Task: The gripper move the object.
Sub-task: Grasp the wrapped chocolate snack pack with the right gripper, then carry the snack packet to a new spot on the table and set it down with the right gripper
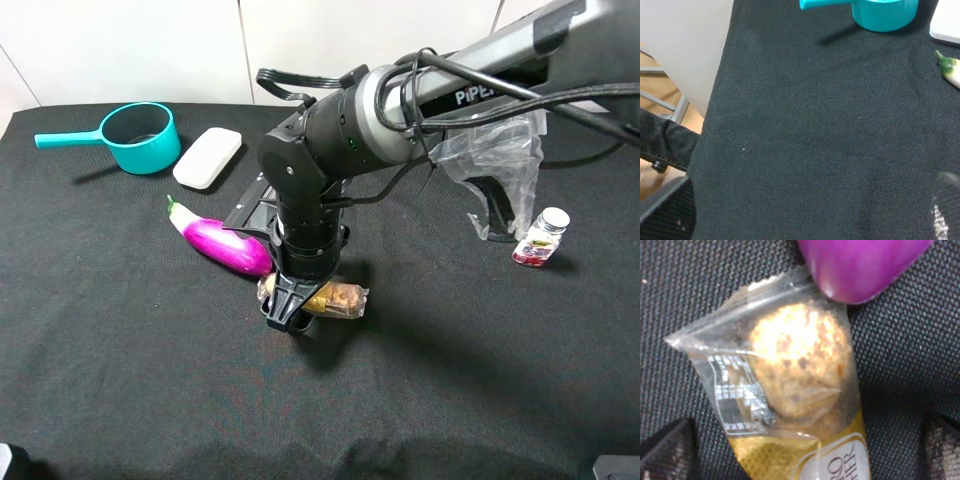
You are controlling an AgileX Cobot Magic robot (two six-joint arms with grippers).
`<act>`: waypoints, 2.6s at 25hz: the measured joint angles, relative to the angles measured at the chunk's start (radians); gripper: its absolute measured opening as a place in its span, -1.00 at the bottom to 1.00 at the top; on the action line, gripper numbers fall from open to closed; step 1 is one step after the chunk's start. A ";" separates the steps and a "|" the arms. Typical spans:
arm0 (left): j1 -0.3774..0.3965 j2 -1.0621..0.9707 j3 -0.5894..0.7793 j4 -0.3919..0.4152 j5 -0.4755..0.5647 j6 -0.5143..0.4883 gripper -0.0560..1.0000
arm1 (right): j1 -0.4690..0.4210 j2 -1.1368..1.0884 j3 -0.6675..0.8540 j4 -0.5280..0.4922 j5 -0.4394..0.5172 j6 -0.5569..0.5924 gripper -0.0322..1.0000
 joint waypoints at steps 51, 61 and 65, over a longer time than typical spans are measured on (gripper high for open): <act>0.000 0.000 0.000 0.000 0.000 0.000 0.98 | -0.009 -0.042 -0.004 -0.007 0.016 -0.041 -0.66; 0.000 0.000 0.000 0.000 0.000 0.000 0.98 | -0.090 -0.119 -0.006 0.034 0.061 -0.037 -0.66; 0.000 0.000 0.000 0.000 0.000 0.000 0.98 | -0.134 -0.151 -0.019 0.037 0.087 -0.037 -0.66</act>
